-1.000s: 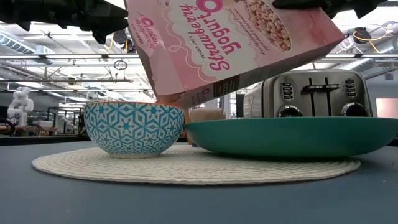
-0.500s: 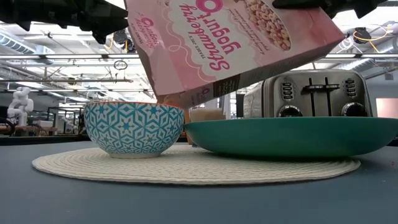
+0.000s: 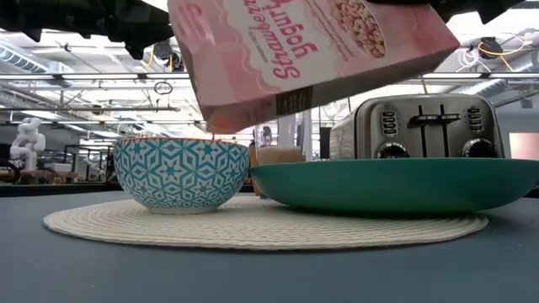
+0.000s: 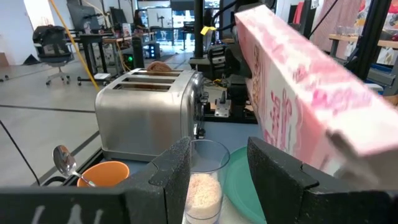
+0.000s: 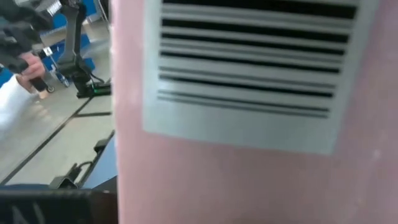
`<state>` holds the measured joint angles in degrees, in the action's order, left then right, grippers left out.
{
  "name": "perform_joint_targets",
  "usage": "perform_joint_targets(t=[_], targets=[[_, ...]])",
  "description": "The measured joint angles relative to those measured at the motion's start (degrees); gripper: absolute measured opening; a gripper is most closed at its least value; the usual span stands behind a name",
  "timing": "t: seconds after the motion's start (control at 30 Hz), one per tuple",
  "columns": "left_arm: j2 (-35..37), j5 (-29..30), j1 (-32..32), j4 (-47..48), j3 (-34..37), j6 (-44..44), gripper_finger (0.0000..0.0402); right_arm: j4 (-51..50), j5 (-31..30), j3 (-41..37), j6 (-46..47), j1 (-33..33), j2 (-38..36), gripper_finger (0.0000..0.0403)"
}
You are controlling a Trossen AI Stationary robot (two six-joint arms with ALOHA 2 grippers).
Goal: Arrange a breakfast setting
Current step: Pour the cereal into the orange bowl
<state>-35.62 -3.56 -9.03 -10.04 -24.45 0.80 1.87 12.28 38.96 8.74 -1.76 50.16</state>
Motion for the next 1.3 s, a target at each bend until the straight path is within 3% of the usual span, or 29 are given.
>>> perform_joint_targets(t=[1.3], targets=[[0.0, 0.0, 0.1, 0.5, 0.0, 0.0, 0.0163, -1.1, 1.4, 0.0, -0.5, 0.0, 0.6, 0.0219]])
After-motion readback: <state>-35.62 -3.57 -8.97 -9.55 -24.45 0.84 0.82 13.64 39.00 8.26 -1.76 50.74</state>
